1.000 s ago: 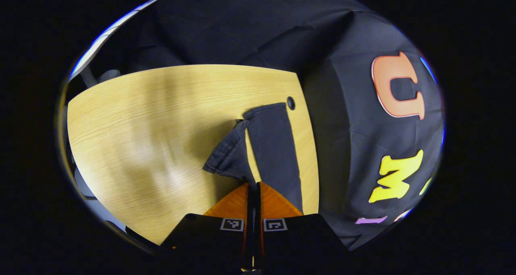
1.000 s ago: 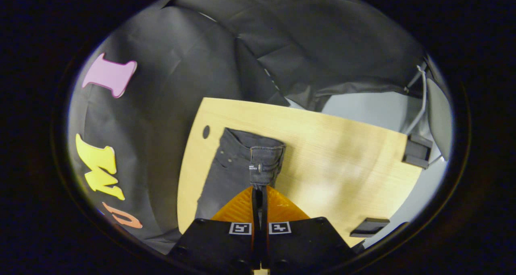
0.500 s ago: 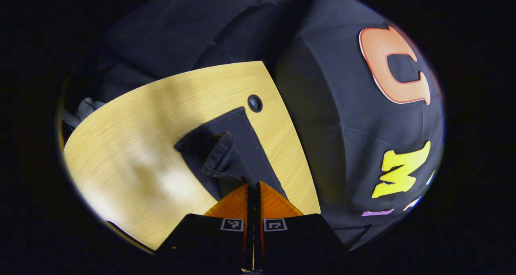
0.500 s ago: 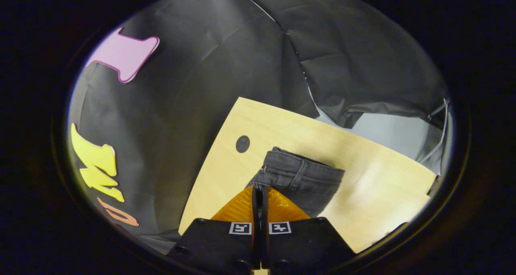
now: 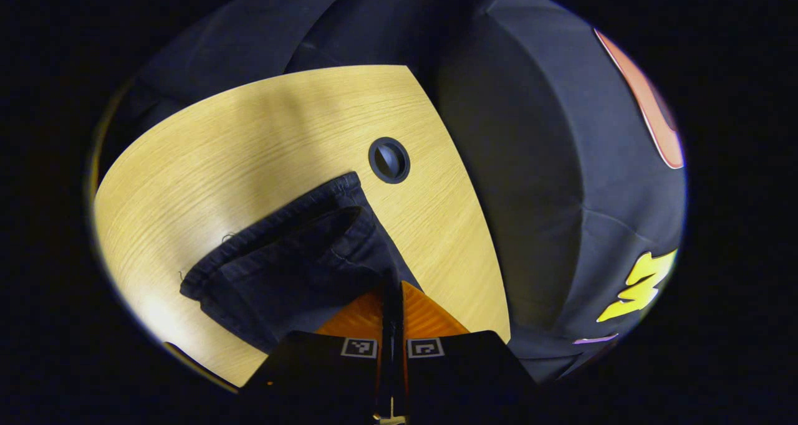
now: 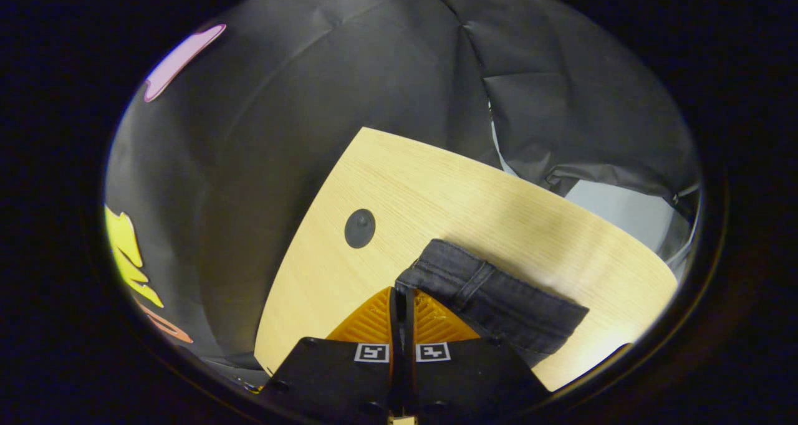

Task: Grasp the waist and the cuffs of the jeans and fold them to make the two legs overlap; first hold the waist and fold one-third of the jeans toward the cuffs, then hold the cuffs and fold the remaining one-third in the same direction to finish folding.

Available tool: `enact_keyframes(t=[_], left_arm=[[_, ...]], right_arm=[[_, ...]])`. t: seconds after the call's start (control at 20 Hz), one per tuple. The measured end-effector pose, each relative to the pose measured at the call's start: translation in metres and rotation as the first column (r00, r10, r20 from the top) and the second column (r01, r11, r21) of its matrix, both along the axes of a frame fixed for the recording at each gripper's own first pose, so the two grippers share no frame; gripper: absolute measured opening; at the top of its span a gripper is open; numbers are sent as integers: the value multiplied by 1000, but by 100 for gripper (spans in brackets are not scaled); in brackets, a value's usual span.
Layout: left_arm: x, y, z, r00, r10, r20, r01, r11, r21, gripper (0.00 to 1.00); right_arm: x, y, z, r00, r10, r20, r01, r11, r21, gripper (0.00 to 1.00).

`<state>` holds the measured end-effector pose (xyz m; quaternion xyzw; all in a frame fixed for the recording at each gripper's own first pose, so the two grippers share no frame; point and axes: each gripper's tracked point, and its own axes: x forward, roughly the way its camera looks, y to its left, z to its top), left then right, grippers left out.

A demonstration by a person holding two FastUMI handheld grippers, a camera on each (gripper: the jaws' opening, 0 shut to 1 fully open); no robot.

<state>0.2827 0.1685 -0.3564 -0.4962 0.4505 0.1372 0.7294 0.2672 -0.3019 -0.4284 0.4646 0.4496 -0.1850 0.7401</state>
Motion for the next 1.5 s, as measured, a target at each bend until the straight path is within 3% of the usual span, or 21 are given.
enact_keyframes(t=[0.15,0.2,0.25,0.35,0.4,0.55,0.6,0.65,0.7,0.8,0.9,1.0,1.15,1.2,1.3,1.35,1.4,1.5], left_arm=[[0,1,-10,1000,12,-25,-12,1000,-5,6],[-1,2,-13,999,9,-40,-9,1000,1,7],[-3,1,-16,999,7,-51,-7,1000,11,15],[-2,-4,-9,999,4,-40,-4,1000,3,25],[1,-7,4,1000,0,-9,0,1000,-3,58],[-4,-5,8,999,-23,-26,25,998,65,100],[-5,-8,20,1000,-28,-6,28,998,55,98],[-8,-9,33,999,-37,7,37,997,62,98],[-11,-12,48,998,-54,24,51,995,88,98],[-18,-24,90,987,-125,98,106,978,180,99],[-25,-38,151,952,-212,221,136,939,317,99],[-41,-62,225,878,-322,354,134,875,465,99],[-74,-116,305,739,-504,448,54,706,706,99],[-87,-130,322,707,-529,470,11,672,741,99],[-124,-151,345,666,-546,508,-45,650,758,98],[-139,-156,351,660,-543,519,-63,648,759,98],[-156,-163,351,660,-541,521,-66,649,758,98],[-179,-183,341,664,-535,522,-65,654,753,99]], right_arm=[[2,1,-4,1000,20,-4,-20,1000,-17,1],[3,1,-4,1000,22,-4,-22,1000,-17,7],[2,3,-6,1000,30,-8,-30,999,-20,7],[4,9,-2,999,52,14,-51,999,-13,19],[7,11,3,998,63,28,-63,998,-15,33],[8,21,15,994,88,58,-85,995,-57,75],[6,19,25,993,94,73,-89,993,-73,89],[4,20,37,990,102,95,-94,992,-88,89],[0,20,50,987,113,117,-99,989,-113,97],[-11,18,85,970,155,190,-116,973,-201,96],[-23,25,127,937,216,276,-124,941,-315,96],[-51,35,173,893,305,331,-132,881,-453,96],[-101,60,237,819,423,389,-118,786,-606,96],[-118,69,257,799,437,413,-94,769,-632,96],[-157,78,285,768,475,429,-62,723,-688,97],[-176,83,295,761,493,423,-48,692,-720,98],[-193,87,301,759,506,409,-41,664,-746,94],[-217,98,302,760,518,392,-46,645,-763,99]])
